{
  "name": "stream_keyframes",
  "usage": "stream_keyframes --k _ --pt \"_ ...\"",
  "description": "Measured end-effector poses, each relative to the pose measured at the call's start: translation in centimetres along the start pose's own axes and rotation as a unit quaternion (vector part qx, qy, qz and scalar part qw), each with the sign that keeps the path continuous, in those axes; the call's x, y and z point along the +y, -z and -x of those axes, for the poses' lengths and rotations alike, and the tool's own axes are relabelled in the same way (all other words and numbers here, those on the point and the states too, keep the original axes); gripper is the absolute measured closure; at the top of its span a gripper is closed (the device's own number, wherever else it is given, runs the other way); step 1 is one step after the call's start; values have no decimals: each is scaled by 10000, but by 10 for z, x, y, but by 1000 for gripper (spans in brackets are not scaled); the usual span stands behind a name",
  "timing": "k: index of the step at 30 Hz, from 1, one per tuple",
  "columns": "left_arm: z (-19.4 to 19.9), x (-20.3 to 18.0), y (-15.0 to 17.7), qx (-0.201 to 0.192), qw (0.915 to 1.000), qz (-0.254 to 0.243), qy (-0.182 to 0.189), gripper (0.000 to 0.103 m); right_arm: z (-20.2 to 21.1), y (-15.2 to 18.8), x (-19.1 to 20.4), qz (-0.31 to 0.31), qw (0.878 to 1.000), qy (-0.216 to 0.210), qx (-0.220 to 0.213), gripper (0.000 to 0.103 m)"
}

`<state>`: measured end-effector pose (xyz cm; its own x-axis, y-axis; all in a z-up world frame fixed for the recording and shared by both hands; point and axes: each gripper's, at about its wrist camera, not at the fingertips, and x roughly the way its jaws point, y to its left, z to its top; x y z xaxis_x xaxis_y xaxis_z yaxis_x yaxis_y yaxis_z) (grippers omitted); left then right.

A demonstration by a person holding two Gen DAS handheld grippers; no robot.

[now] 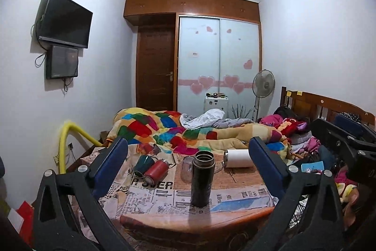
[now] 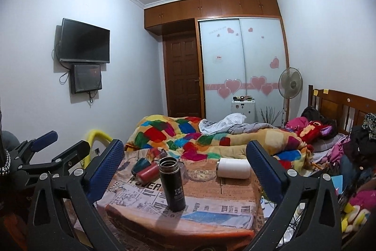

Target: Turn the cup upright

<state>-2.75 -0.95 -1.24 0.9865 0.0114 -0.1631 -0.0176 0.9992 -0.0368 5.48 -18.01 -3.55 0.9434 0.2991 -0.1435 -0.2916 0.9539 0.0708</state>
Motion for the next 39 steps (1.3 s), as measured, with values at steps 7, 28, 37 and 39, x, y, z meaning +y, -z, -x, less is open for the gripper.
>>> stream_keyframes --k 7,28,37,39 --pt "1 2 0 0 10000 14 -39 0 2 1 1 3 10000 -9 11 0" --pt "-4 2 1 53 9999 -8 -84 0 1 4 6 36 9999 -66 145 0" --pt "-7 2 1 67 9999 0 -104 0 0 4 5 38 9999 -65 150 0" --pt "-8 2 1 73 9999 -3 -102 0 0 4 6 34 9998 -67 158 0"
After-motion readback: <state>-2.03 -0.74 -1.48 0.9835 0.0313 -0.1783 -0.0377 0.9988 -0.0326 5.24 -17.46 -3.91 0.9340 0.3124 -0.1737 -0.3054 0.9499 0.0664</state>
